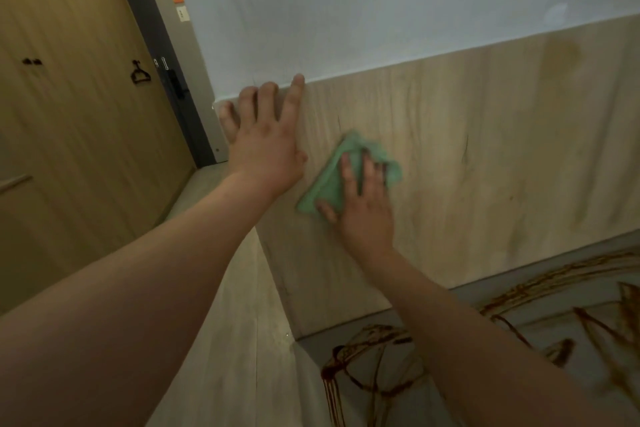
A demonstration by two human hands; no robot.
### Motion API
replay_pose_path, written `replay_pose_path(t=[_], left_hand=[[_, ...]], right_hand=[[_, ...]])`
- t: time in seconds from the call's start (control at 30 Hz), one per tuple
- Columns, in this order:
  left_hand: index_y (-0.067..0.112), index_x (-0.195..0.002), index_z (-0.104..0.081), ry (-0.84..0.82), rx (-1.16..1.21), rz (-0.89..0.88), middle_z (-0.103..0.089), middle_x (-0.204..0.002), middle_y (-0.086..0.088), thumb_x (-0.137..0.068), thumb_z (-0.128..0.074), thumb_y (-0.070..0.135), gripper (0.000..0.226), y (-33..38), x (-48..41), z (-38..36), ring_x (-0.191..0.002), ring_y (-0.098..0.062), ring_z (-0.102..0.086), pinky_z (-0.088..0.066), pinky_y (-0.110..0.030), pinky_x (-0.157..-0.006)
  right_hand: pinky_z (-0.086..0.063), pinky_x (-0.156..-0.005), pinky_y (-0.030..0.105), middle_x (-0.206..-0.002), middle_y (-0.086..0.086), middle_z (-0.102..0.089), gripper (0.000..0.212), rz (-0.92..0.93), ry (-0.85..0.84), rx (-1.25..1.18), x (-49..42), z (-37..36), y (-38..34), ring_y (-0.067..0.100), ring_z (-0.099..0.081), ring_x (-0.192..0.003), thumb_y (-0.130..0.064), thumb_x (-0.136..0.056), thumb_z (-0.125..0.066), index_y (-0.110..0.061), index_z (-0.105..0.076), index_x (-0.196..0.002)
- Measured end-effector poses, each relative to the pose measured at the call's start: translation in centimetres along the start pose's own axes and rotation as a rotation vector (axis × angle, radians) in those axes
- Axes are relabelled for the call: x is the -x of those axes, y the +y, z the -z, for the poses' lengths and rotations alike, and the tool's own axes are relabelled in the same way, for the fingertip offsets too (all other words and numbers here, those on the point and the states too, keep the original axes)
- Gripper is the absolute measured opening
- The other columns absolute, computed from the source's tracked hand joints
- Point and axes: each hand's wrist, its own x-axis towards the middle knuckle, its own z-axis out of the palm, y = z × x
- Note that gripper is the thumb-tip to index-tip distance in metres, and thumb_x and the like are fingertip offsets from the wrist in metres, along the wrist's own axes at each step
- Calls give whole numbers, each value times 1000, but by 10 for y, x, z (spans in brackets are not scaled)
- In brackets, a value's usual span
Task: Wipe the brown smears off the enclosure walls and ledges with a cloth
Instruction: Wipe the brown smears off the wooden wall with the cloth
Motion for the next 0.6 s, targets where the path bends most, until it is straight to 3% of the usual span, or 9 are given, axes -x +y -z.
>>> replay_pose_path(t=[0.1, 0.13, 0.17, 0.27, 0.3, 0.37, 0.5, 0.53, 0.6], left_hand=[[30, -161, -6, -51, 6, 11, -21, -152, -9, -79, -69, 45, 105, 3, -4, 6, -144, -38, -18, -15, -62, -118], [30, -160, -10, -68, 18, 20, -22, -151, -9, -79, -67, 46, 101, 4, -5, 8, -143, -38, -19, -16, -62, -118], [29, -158, -16, -76, 37, 32, -24, -149, -9, -78, -64, 46, 95, 7, -8, 12, -141, -38, -20, -18, -62, -117], [20, -141, -37, -29, 80, 43, -34, -138, -10, -77, -45, 48, 70, 21, -18, 20, -130, -35, -30, -26, -57, -110], [14, -135, -41, -13, 63, 34, -37, -136, -12, -76, -37, 47, 68, 27, -23, 21, -127, -35, -33, -28, -55, -107], [6, -129, -46, -5, 51, 33, -42, -132, -16, -77, -33, 41, 64, 39, -33, 22, -123, -36, -38, -31, -50, -102], [6, -127, -48, 11, 17, 65, -44, -126, -18, -83, -42, 30, 50, 49, -36, 22, -116, -37, -40, -34, -48, -97], [7, -126, -48, 7, -3, 56, -44, -125, -18, -81, -34, 34, 55, 51, -34, 22, -115, -37, -41, -33, -48, -95], [7, -123, -49, 5, -3, 65, -45, -124, -20, -73, -21, 43, 67, 56, -33, 18, -113, -37, -41, -31, -47, -94]], right_hand=[[-24, -124, 58, -169, 27, -3, 95, -436, 90, -161, -63, 26, 18, 49, -9, -155, -67, -96, -48, -14, -11, -165], [-24, -123, 60, -169, 29, -2, 94, -481, 81, -155, -67, 29, 14, 51, -7, -155, -65, -98, -46, -12, -9, -165], [-22, -123, 62, -168, 31, -4, 91, -404, 72, -96, -62, 27, 9, 52, -7, -154, -63, -99, -45, -11, -10, -165], [-18, -125, 60, -169, 24, -14, 91, 176, -55, 79, -29, 23, 9, 48, -13, -155, -65, -94, -54, -21, -17, -165], [-21, -124, 58, -170, 20, -16, 93, 278, -83, 88, -34, 27, 20, 45, -15, -155, -67, -91, -57, -26, -18, -165], [-25, -122, 56, -170, 17, -16, 96, 196, -18, 69, -60, 37, 38, 42, -18, -156, -72, -87, -56, -30, -18, -165], [-16, -125, 58, -170, 26, -3, 91, -435, 135, -158, -109, 53, 31, 48, -5, -156, -66, -97, -49, -18, -13, -166], [-15, -124, 62, -169, 28, -1, 88, -435, 116, -122, -109, 50, 22, 50, -3, -155, -64, -99, -44, -17, -11, -166], [-11, -124, 65, -169, 28, -2, 86, -167, 37, 21, -96, 43, 14, 52, -1, -155, -66, -99, -35, -19, -10, -166]])
